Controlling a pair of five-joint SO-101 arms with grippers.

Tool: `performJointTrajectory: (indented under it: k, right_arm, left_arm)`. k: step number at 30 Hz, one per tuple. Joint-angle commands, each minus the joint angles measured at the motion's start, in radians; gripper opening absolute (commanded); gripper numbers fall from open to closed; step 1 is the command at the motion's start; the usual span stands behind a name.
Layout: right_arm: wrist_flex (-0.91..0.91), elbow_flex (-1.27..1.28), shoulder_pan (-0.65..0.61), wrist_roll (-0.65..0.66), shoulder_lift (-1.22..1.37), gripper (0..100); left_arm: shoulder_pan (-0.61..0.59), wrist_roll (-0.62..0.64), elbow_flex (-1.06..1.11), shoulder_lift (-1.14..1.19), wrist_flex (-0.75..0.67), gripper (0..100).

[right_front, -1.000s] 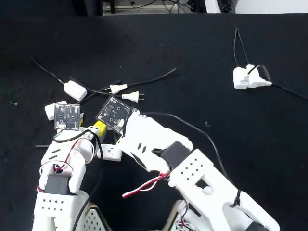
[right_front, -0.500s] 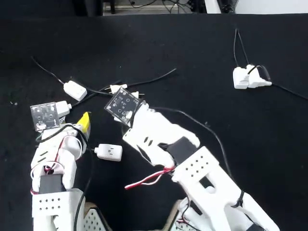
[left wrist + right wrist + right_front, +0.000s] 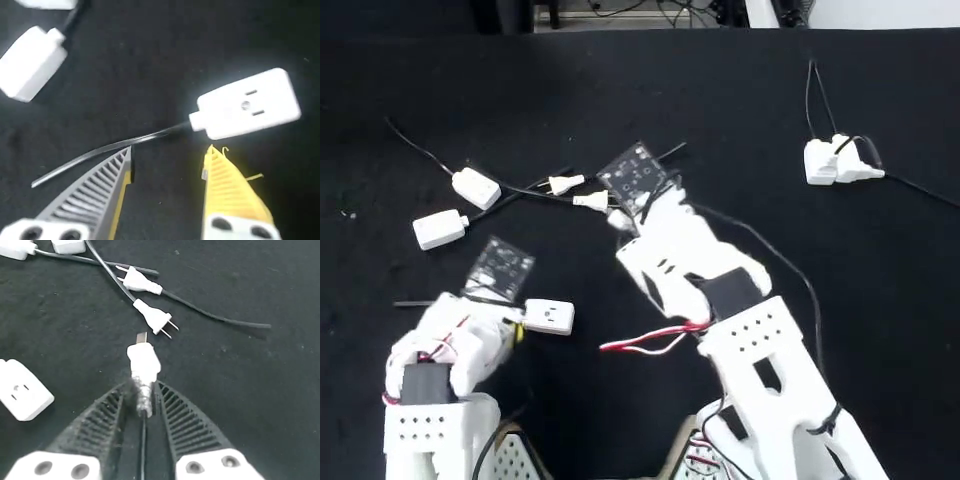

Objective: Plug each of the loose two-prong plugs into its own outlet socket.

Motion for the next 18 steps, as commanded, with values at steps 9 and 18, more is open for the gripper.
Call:
performJointTrajectory:
  k: [9,18]
  right_arm:
    - [-0.023,-0.002,0.025,-0.008,-0.033,1.1]
    - [-0.023,0.008,0.023,-0.012,-0.033,1.1]
  left_arm:
    - [0.076,0.153,0.067,0.009,-0.255,24]
    - [0.039,0.227,0.122,0.009,-0.480,24]
